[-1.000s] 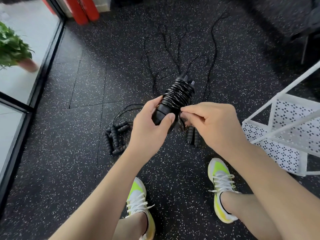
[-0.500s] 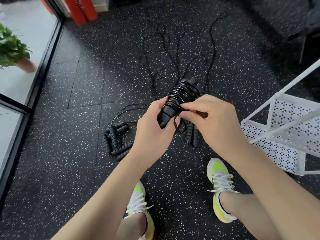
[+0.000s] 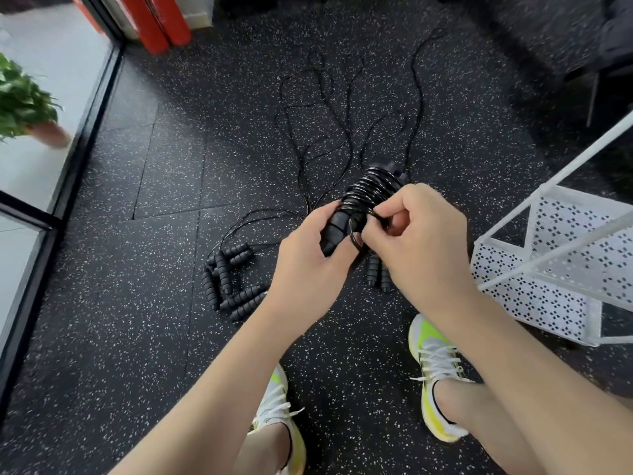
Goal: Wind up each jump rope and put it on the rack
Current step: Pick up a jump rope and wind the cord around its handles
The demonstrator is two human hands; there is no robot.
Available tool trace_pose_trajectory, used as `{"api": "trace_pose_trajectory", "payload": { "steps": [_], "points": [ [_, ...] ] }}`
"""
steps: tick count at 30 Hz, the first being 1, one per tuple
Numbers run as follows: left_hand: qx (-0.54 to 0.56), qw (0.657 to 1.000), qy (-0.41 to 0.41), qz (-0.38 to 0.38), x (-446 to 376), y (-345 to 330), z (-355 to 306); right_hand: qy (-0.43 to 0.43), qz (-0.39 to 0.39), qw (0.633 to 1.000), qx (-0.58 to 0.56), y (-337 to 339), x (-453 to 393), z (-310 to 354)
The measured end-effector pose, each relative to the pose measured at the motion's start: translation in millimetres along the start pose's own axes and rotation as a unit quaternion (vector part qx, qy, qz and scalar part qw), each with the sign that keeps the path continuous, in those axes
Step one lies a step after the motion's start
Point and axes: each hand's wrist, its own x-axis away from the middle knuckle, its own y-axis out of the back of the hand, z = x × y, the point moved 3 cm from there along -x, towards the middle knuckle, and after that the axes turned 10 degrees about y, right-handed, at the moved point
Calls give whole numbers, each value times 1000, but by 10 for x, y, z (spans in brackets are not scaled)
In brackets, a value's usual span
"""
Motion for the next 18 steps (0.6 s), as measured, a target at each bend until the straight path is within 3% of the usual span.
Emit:
{"api": "trace_pose_trajectory", "payload": {
  "steps": [5,10,18],
  "points": [
    [50,998,14,39,8,-7,60,6,-1,1000,11,-6,-9,33],
    [266,952,88,125,60,-71,89,7,31,999,-4,-20,-30,-6],
    [324,932,118,111,38,-132,92,17,58,997,-42,29,-34,-26]
  ]
}}
